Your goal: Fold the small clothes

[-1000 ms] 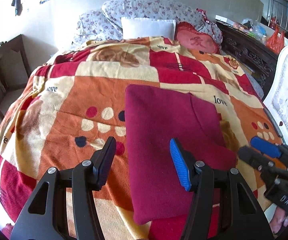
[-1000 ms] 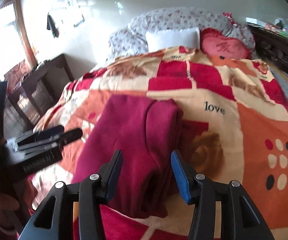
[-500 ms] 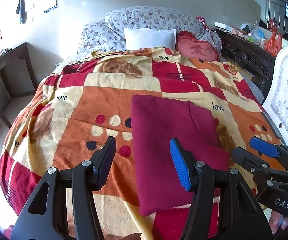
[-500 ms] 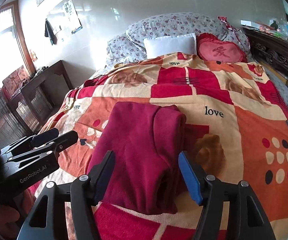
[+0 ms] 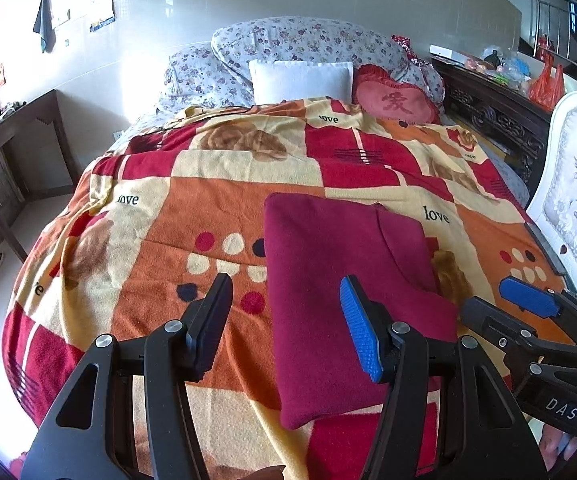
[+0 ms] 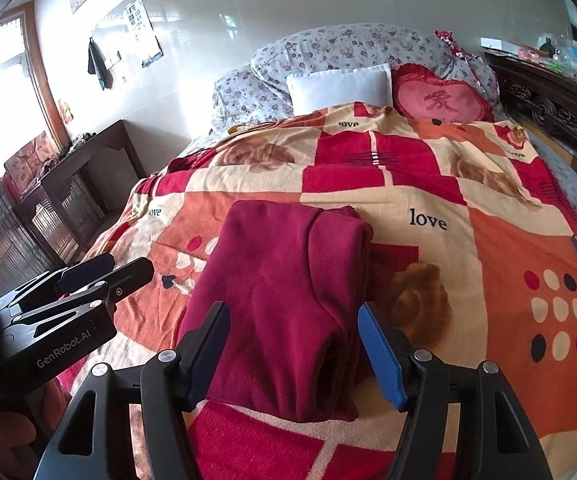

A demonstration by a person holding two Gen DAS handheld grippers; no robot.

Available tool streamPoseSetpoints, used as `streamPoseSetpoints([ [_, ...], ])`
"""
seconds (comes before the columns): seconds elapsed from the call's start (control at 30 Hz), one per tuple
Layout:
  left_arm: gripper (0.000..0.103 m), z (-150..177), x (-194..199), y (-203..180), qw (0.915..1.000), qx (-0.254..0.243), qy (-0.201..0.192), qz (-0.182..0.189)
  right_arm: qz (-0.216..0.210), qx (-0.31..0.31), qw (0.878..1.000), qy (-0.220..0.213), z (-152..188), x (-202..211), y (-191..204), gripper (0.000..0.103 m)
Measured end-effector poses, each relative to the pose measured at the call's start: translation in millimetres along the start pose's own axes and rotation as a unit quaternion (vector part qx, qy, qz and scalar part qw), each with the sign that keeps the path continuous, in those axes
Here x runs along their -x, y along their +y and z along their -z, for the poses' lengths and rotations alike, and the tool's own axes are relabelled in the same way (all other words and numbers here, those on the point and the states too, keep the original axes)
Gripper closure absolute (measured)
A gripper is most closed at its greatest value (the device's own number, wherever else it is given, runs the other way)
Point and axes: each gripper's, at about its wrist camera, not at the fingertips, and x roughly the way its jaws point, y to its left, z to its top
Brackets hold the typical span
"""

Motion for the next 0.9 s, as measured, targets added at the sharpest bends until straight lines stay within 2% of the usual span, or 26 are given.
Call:
streamPoseSetpoints([
  [0.9,0.047,3,-11,2,0.9999,-0.002,0.013,0.0,0.002,-0.006,1.0,0.015,2,-10,-2,0.039],
])
